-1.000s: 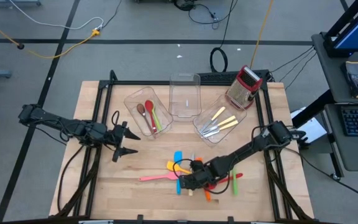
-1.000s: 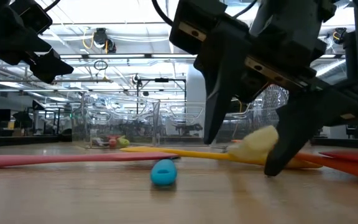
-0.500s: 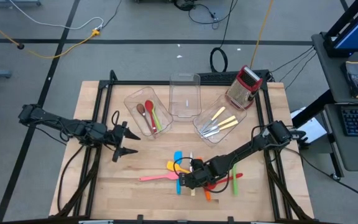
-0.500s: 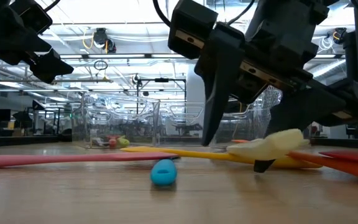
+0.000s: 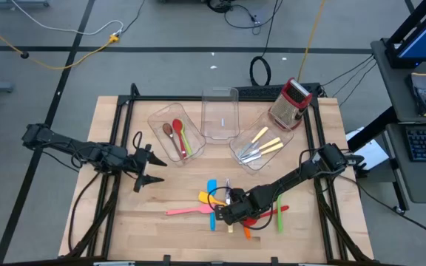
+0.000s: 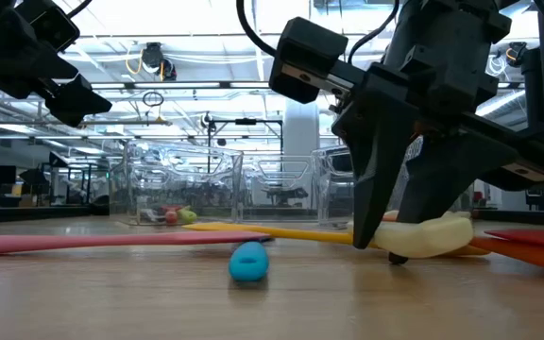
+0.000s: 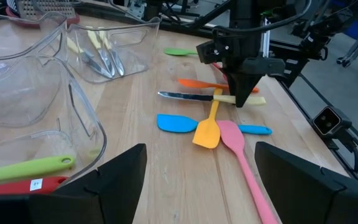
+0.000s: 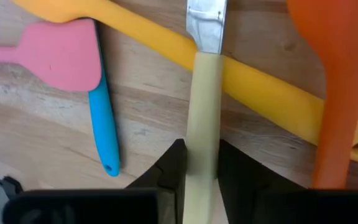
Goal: Pick & Place Kitchen Items
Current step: Put the yellow table knife into the right transparent bin
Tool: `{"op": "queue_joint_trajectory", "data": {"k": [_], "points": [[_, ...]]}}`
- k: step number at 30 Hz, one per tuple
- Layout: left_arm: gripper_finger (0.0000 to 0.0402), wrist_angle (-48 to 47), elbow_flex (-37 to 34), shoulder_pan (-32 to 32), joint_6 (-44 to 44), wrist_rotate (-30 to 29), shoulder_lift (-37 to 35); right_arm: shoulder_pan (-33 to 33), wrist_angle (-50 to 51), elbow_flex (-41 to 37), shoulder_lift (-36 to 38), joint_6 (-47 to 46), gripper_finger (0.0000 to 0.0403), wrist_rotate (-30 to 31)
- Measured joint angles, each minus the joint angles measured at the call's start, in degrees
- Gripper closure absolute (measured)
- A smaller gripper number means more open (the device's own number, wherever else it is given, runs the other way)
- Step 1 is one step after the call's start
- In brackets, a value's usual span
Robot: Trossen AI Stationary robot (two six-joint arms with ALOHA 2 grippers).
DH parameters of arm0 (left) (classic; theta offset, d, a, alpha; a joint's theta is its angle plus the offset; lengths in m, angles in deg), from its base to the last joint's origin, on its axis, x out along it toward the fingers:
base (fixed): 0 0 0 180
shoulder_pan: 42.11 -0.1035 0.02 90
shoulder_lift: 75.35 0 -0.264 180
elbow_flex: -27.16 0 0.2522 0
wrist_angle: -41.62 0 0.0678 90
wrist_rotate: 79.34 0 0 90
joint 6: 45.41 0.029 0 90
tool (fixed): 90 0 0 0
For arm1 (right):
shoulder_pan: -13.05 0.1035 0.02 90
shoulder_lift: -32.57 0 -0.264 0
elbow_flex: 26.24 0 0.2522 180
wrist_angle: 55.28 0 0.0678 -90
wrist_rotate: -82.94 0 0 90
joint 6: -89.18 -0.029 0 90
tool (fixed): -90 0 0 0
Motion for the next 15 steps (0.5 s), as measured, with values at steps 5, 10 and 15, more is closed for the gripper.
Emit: {"op": "queue_joint_trajectory", "data": {"k": [5,10,15], "points": [[0.0096,0.00,0.00,-0.01,-0.04,0.01,-0.01,0.05,-0.21,0.00,0.00,0.18,0.0344,-0.25],[0.0096,0.02,0.00,-0.01,-0.02,0.01,0.00,0.64,-1.97,-0.02,1.58,1.36,0.0344,-1.19],[0.0096,0.02,0.00,-0.01,0.09,0.01,0.00,1.44,-2.19,-0.02,5.41,3.27,0.0344,-1.49]]}}
